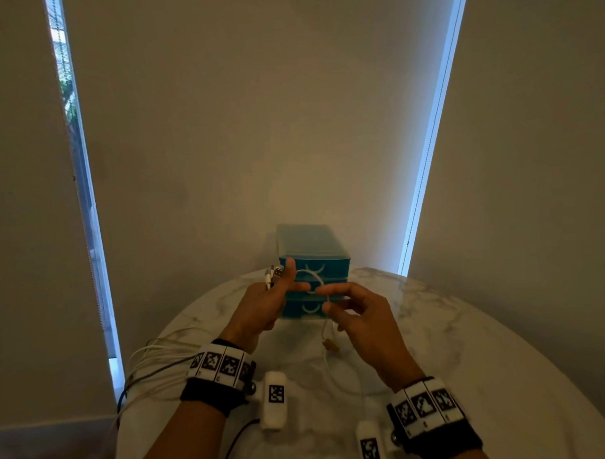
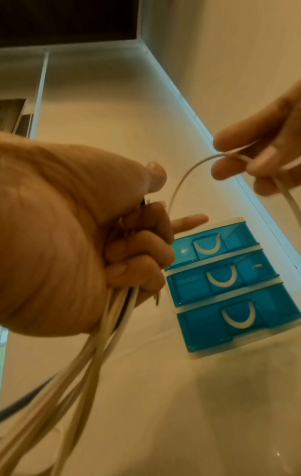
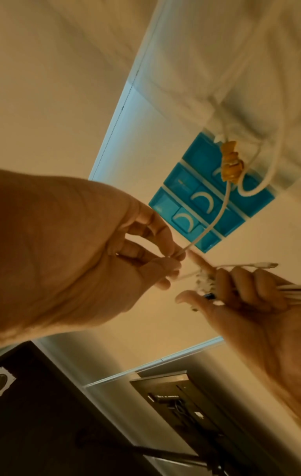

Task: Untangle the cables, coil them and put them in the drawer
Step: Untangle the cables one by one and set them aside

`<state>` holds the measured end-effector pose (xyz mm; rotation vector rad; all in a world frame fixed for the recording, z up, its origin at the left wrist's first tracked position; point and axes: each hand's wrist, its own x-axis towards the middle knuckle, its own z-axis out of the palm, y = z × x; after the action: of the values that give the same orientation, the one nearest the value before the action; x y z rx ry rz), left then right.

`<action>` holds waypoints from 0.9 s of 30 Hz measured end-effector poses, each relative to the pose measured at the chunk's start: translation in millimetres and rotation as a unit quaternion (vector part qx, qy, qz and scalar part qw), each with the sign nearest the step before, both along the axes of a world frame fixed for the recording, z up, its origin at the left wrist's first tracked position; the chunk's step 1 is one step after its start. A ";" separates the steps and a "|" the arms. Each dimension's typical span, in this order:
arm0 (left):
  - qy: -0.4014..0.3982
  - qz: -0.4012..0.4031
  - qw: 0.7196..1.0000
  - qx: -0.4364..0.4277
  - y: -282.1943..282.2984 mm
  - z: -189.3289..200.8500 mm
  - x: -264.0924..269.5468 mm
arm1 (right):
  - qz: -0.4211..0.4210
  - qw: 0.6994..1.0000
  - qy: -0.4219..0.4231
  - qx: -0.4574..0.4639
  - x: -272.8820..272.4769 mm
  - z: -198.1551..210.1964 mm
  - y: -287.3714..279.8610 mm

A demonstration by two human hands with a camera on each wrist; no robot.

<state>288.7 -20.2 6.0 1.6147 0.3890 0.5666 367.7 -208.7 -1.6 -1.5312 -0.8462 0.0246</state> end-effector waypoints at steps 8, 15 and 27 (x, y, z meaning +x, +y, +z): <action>-0.046 -0.013 0.994 0.093 -2.2 1.7 0.3 | 0.135 0.975 0.172 -0.039 -4.3 -13.1 -4.8; 0.076 -0.239 0.945 0.210 -8.6 -6.0 5.4 | 0.088 0.937 0.332 0.060 1.5 -18.6 -3.9; 0.087 -0.217 0.938 0.257 -12.3 -12.8 13.9 | 0.048 0.947 0.266 0.173 4.2 -15.6 -12.4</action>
<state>302.6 -32.5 -6.8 2.1849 -0.0050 0.1893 371.9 -221.1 -17.2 -1.0739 -0.4569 0.3303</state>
